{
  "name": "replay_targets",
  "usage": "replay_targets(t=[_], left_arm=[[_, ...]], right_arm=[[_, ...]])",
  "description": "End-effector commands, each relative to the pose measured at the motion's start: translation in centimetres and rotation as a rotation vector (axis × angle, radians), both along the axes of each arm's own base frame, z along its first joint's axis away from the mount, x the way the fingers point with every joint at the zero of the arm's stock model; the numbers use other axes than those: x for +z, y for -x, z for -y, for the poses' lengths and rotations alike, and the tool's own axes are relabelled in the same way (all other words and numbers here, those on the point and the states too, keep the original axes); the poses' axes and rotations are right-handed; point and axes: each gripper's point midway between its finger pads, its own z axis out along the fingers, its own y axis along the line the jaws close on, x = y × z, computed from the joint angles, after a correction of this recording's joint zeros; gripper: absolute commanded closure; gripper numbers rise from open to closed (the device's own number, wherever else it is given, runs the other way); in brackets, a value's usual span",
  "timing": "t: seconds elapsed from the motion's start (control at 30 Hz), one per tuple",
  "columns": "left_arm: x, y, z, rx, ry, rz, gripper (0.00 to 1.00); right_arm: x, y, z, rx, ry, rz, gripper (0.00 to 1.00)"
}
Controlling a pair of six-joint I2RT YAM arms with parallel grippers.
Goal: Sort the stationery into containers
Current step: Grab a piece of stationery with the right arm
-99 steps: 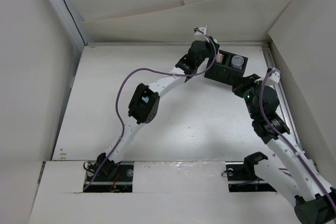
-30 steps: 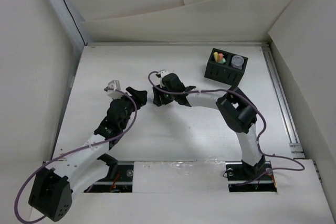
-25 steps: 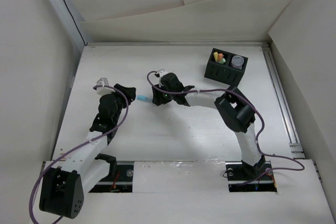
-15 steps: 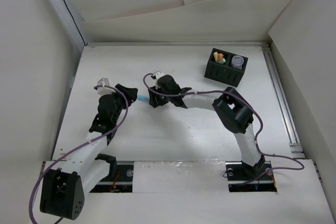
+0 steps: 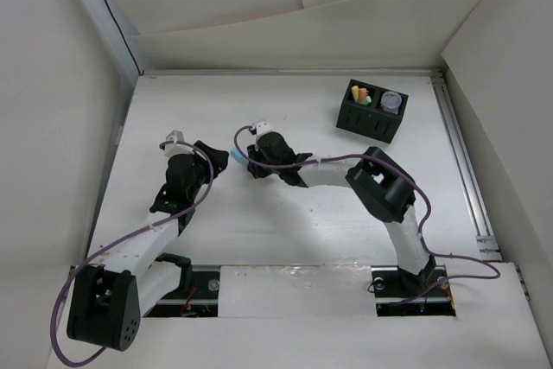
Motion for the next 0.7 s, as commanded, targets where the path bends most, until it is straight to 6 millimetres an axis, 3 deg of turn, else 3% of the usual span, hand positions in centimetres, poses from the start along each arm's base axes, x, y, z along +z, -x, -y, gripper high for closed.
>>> replay_targets(t=[0.0,0.1,0.33,0.5,0.67], left_arm=[[3.0,-0.8,0.0,0.017,0.032,0.091,0.46],[1.8,-0.9,0.1,0.008,0.026,0.053,0.46],[1.0,-1.4,2.2,-0.087,0.065,0.033,0.47],[0.0,-1.6,3.8,-0.166,0.098,0.001,0.45],[0.6,-2.4,4.7,-0.19,0.153,0.023,0.45]], right_arm=[[-3.0,1.7,1.7,-0.022,0.079,-0.055,0.81],[-2.0,1.9,1.9,-0.028,0.059,-0.048,0.92],[2.6,1.9,2.2,-0.038,-0.009,0.015,0.92],[4.4,2.8,2.6,-0.021,-0.045,0.015,0.92],[5.0,3.8,2.9,-0.01,-0.073,0.0,0.92]])
